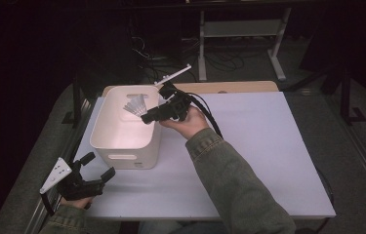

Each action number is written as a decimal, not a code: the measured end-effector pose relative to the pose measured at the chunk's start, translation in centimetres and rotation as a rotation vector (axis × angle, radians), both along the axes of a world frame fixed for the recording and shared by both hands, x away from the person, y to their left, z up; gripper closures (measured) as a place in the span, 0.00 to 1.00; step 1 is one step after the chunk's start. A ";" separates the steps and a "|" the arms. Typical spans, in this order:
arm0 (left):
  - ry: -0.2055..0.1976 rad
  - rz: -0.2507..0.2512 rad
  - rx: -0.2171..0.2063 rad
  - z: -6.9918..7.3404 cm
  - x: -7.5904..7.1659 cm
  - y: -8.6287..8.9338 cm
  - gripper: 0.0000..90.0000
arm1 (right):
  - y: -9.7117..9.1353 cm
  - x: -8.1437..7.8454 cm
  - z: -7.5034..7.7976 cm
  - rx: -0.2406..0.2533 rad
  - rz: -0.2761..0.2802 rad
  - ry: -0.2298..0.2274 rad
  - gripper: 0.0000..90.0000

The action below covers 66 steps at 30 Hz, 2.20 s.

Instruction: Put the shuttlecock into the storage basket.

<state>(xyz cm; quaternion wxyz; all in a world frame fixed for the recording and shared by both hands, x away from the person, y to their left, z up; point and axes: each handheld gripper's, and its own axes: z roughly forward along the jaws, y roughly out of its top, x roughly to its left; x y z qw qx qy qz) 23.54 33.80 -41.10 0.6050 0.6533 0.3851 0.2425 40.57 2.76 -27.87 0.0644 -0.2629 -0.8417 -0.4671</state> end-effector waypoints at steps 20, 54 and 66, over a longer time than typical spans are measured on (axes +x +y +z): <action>0.001 0.002 0.001 0.0 -0.1 0.1 0.00 | 2.0 0.9 -2.1 -0.020 0.019 0.036 0.70; 0.001 -0.003 0.003 0.1 -0.2 0.0 0.00 | 1.5 0.7 -2.0 0.020 0.031 0.022 0.18; -0.002 -0.004 -0.002 0.0 -0.2 0.0 0.00 | -0.3 0.1 -1.2 0.008 0.034 -0.057 0.00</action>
